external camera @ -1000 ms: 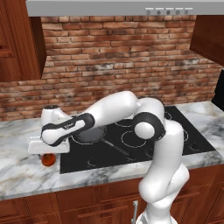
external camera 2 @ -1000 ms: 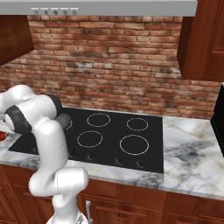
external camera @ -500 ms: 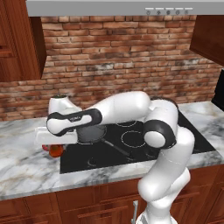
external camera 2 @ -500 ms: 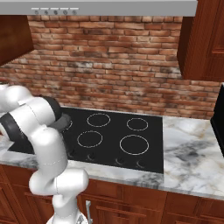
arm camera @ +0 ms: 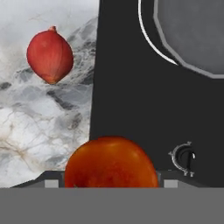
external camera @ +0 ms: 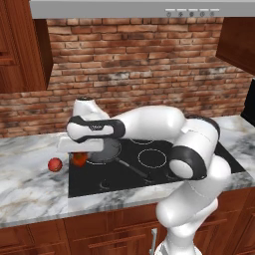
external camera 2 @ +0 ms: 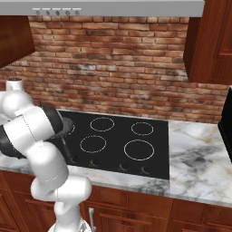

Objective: Place the pan on the front left burner on the stove. Then place the tomato and the onion in the pan and turn on the front left burner.

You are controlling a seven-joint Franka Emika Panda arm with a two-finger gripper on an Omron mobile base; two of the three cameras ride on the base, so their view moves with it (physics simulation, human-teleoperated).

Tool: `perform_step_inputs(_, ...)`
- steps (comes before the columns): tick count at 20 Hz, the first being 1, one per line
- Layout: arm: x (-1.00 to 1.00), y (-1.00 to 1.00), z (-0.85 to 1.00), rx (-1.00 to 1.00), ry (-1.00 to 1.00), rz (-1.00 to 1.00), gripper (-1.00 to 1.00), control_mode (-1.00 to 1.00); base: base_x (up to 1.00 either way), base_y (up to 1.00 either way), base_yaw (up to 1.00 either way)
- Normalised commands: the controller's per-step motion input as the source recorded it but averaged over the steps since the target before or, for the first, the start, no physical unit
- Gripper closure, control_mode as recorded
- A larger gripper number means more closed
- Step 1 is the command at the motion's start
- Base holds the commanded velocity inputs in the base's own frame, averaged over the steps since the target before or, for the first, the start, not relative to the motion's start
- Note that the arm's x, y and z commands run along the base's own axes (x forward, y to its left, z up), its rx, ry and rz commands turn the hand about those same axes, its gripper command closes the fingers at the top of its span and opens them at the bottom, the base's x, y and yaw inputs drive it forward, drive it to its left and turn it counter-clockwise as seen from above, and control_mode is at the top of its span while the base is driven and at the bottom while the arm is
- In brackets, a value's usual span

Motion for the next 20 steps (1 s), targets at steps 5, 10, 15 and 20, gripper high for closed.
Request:
perform_step_inputs(5, 0.38, -0.43, 0.28, 0.0, -0.01, 0.0, 1.0, -1.0, 0.0, 0.0, 0.0)
perform_step_inputs(10, 0.48, -0.42, 0.25, 0.0, 0.0, 0.0, 1.0, -1.0, 0.0, 0.0, 0.0)
perform_step_inputs(15, 0.61, -0.44, 0.14, 0.0, 0.0, 0.0, 1.0, -1.0, 0.0, 0.0, 0.0)
perform_step_inputs(20, 0.6, -0.4, 0.0, 0.0, 0.0, 0.0, 1.0, -1.0, 0.0, 0.0, 0.0)
